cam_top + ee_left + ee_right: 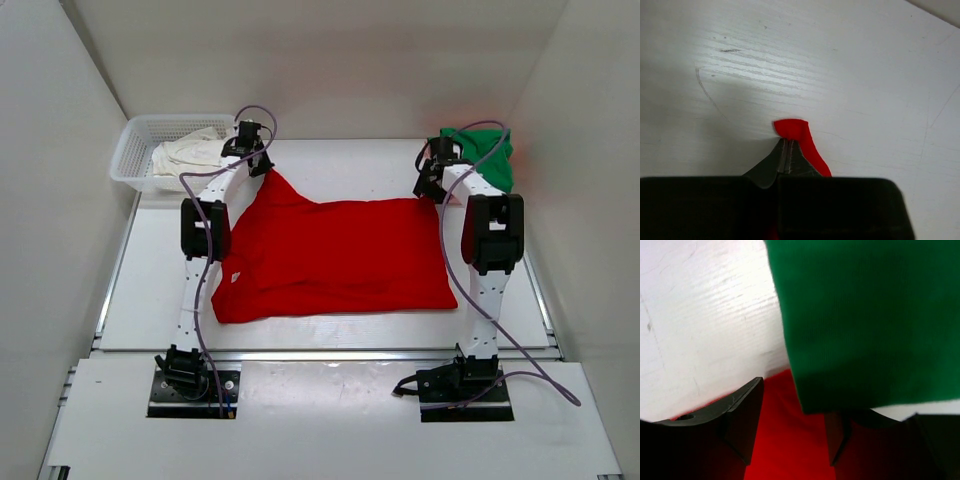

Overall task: Fold and stack the t-shirts
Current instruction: Grap the side of the flattened tshirt furthest away from the robot with both arms

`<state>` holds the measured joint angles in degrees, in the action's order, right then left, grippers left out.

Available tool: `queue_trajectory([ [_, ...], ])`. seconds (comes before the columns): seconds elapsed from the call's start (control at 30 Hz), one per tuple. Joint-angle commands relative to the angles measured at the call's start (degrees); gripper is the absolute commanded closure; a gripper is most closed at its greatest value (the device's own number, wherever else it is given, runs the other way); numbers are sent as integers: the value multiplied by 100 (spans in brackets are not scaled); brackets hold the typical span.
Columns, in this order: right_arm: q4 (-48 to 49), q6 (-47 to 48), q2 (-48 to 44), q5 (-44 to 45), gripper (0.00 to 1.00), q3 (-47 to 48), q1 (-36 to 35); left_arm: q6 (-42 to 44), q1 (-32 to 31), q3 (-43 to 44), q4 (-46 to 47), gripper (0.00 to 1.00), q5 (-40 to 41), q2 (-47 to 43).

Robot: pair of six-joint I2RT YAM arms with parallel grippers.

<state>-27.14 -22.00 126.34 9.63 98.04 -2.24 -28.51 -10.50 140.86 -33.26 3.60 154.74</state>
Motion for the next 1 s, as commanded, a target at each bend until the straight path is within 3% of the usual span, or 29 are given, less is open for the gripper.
queue_trajectory([
  [0.0, -63, -164, 197, 320, 53, 452, -48, 74, 4, -356, 12, 100, -210, -549],
  [0.17, -274, -173, 575, 365, 53, 812, -57, 56, 31, -840, 310, 100, -289, -883],
  [0.23, -458, -138, 742, 294, 77, 1005, -40, 74, 39, -902, 311, 100, -289, -945],
  [0.3, -582, -94, 751, 381, 89, 1095, -39, 74, 48, -963, 285, 100, -342, -989],
  [0.4, -259, 46, 419, 531, 95, 762, -154, 109, 57, -876, 258, 100, -411, -1086],
  [0.7, 226, 319, -320, 382, 97, 374, -198, 179, 49, -655, -119, 100, -684, -1621],
  [0.97, 604, 407, -892, 259, 100, -407, -207, 241, 118, -2676, 451, 100, -702, -3122],
])
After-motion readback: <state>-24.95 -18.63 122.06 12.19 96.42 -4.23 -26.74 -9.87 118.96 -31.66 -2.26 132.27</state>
